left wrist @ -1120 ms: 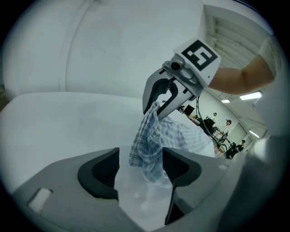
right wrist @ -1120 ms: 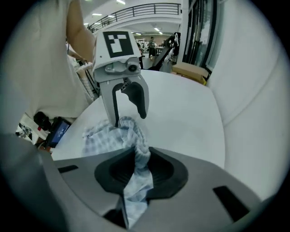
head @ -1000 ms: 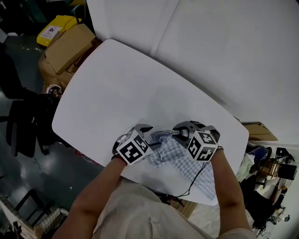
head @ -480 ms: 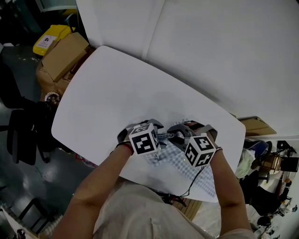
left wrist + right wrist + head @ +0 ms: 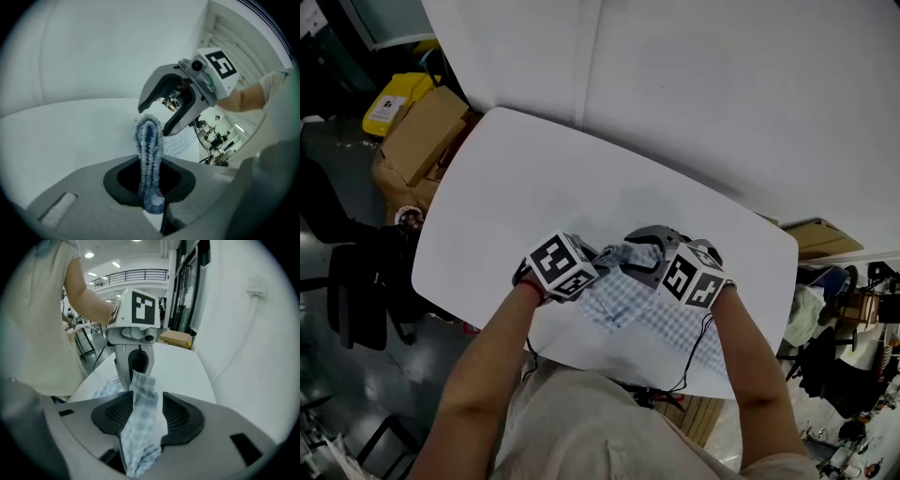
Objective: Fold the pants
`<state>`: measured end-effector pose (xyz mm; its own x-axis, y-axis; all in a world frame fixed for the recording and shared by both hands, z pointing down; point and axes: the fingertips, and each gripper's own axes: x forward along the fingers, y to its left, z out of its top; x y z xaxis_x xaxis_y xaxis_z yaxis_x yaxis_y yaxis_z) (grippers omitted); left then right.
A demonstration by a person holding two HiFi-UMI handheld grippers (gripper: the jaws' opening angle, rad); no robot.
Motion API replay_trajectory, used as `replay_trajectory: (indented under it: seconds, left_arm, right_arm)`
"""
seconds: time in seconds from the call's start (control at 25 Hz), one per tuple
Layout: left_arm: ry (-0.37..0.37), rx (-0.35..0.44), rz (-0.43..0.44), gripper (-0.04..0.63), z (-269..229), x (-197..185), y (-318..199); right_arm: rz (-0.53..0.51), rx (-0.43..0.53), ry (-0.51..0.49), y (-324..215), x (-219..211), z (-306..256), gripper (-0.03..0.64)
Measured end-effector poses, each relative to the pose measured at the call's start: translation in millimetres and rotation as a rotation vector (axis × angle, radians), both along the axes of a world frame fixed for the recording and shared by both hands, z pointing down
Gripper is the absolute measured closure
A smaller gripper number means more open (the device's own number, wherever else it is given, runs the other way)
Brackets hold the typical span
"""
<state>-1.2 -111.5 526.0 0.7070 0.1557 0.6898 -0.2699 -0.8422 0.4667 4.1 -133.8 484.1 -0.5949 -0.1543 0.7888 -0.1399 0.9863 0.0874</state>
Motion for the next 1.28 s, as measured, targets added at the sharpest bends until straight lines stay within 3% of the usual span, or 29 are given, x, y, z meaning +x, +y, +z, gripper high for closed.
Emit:
replay_trajectory:
  seconds: [0.12,0.36,0.64,0.96,1.16,1.28]
  left_arm:
    - [-0.010,-0.031,-0.114,0.543,0.0,-28.5,-20.8]
    - [-0.077,-0.010,-0.276,0.543,-4.6,-88.0,-63.1]
    - [-0.225,0.014,-0.446,0.543,2.2,-166.1,-105.6]
    - [-0.380,-0.020,-0.569,0.543,9.4,-259.1,-117.2]
    - [-0.502,-0.025,-0.621,0.543,14.1,-324.7,-118.6]
    - [-0.533,-0.033,-0.643,0.543,18.1,-350.0,-116.1]
  right_arm:
    - [0.086,-0.020,-0.021,-9.7,4.8,-2.2,0.416]
    - [0.181,-0.059,-0.037,-14.3,8.4,5.1,0.434]
    - [0.229,-0.150,-0.054,-5.7,-3.9,24.0,0.453]
    - [0.192,-0.274,-0.048,18.9,-10.0,41.9,0.453]
    - [0.186,-0.291,-0.035,25.9,-13.4,48.8,0.453]
    - [0.179,-0.288,-0.029,25.7,-16.7,51.1,0.453]
